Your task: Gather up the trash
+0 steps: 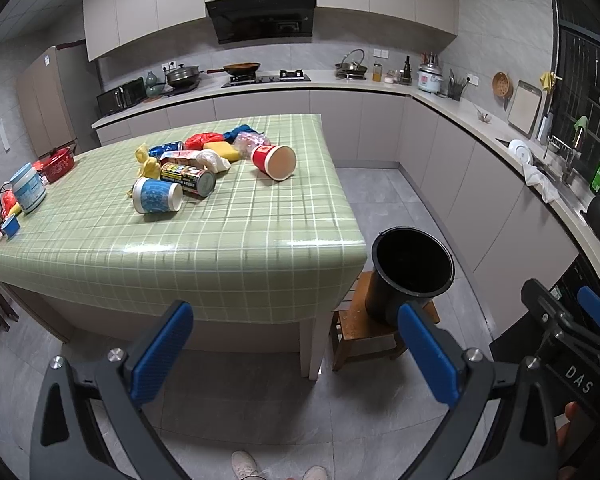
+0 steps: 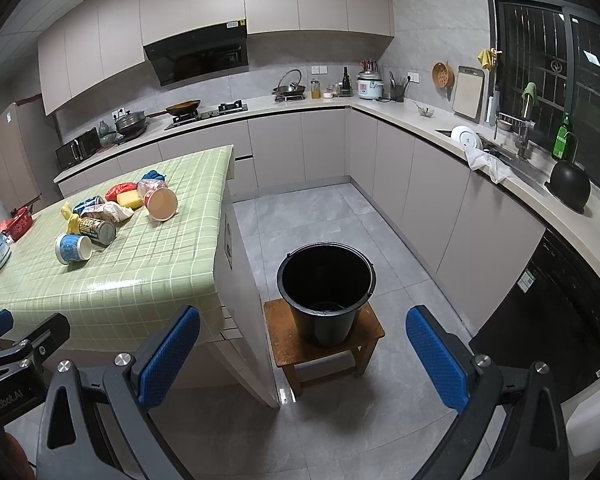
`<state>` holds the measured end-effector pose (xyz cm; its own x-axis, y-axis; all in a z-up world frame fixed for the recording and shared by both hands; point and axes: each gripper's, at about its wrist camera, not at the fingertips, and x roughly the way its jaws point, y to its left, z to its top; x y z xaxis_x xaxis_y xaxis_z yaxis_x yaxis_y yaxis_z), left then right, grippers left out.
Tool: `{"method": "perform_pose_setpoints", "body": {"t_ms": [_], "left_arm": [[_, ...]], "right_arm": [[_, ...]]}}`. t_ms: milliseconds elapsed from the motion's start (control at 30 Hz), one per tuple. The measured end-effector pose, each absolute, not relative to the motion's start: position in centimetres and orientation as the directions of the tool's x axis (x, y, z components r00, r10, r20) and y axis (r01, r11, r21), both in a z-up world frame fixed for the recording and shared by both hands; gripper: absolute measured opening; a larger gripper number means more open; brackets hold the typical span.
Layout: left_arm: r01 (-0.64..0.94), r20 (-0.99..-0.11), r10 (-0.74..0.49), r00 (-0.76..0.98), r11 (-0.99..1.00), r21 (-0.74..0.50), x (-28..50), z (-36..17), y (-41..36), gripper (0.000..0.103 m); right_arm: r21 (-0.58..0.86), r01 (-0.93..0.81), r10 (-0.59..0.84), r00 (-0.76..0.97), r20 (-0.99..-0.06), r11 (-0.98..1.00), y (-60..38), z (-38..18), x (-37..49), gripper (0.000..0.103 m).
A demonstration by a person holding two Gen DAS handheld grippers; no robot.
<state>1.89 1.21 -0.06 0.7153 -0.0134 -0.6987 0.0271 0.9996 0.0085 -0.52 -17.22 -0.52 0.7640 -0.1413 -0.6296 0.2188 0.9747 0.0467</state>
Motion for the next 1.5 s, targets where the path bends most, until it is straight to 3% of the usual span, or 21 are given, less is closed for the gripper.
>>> {"method": "perform_pose_setpoints", "body": {"t_ms": [1500], "left_arm": [[-0.06, -0.707, 0.051, 0.706, 0.998, 0.012, 3.5, -0.2, 6.2, 0.103]], "right_arm": [[0.07, 0.156, -0.076, 0.768, -0.636, 0.985, -13.7, -0.9, 2.2, 0.103]]}}
